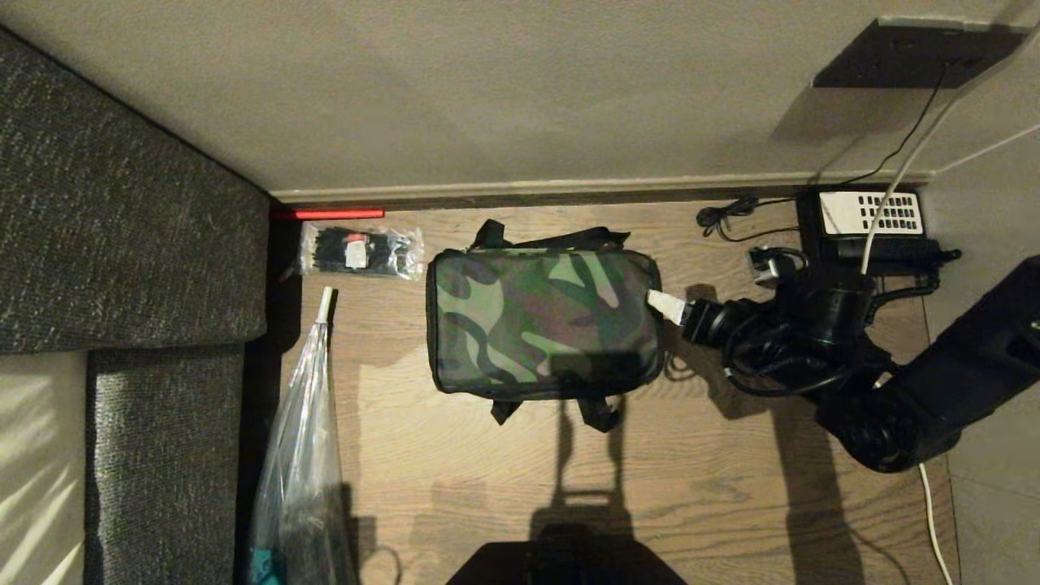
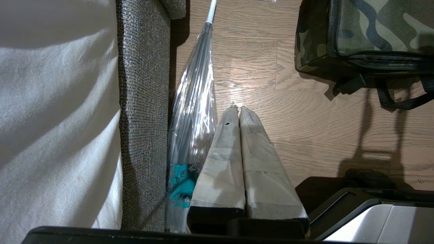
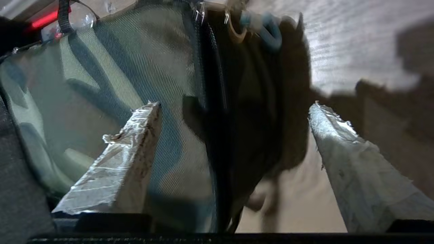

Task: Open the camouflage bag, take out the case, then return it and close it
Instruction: Open the top of the storage box

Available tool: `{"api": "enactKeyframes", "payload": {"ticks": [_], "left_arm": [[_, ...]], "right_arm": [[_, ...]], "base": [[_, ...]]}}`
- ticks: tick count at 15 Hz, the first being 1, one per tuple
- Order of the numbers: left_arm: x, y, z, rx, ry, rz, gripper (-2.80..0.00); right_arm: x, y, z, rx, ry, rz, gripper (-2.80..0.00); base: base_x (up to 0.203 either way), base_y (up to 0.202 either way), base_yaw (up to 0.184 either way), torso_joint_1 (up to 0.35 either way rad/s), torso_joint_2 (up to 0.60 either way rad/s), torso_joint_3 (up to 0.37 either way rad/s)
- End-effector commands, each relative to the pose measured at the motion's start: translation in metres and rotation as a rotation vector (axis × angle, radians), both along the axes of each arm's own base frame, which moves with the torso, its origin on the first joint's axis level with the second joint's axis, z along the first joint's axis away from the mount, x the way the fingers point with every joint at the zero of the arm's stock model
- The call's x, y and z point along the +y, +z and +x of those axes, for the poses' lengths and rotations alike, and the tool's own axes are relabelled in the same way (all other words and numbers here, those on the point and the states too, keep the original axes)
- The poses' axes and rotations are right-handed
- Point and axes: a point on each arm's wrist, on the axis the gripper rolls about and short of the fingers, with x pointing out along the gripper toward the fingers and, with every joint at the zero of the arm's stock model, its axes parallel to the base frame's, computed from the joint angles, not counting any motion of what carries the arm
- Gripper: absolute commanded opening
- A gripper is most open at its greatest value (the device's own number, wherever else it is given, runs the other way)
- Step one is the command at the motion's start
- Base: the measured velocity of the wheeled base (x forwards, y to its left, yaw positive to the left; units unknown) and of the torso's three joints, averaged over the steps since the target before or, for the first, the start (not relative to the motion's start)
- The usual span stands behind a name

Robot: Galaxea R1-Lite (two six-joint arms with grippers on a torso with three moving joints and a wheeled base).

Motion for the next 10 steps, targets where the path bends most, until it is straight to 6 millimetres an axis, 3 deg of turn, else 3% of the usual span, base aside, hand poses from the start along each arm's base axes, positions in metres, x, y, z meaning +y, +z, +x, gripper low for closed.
{"api": "enactKeyframes", "payload": {"ticks": [1,2,4,10], "left_arm": [[0.000,-0.001,0.000,0.001,0.001,0.000,-2.80],[0.000,-0.001,0.000,0.001,0.001,0.000,-2.80],[0.000,-0.001,0.000,0.001,0.001,0.000,-2.80],[0.000,-0.001,0.000,0.001,0.001,0.000,-2.80]], "right_arm": [[0.000,0.015,-0.010,-0.028,0.007,0.018,0.00],[0.003,0.016,-0.011,-0.008,0.016,0.033,0.00],[0.017,0.008,-0.016,0.193,0.035,0.168,0.00],[0.039,0.004,-0.003,0.274,0.063,0.190,0.00]], "base": [[0.000,0.000,0.000,0.000,0.00,0.000],[0.000,0.000,0.000,0.000,0.00,0.000],[0.000,0.000,0.000,0.000,0.00,0.000],[0.000,0.000,0.000,0.000,0.00,0.000]]}}
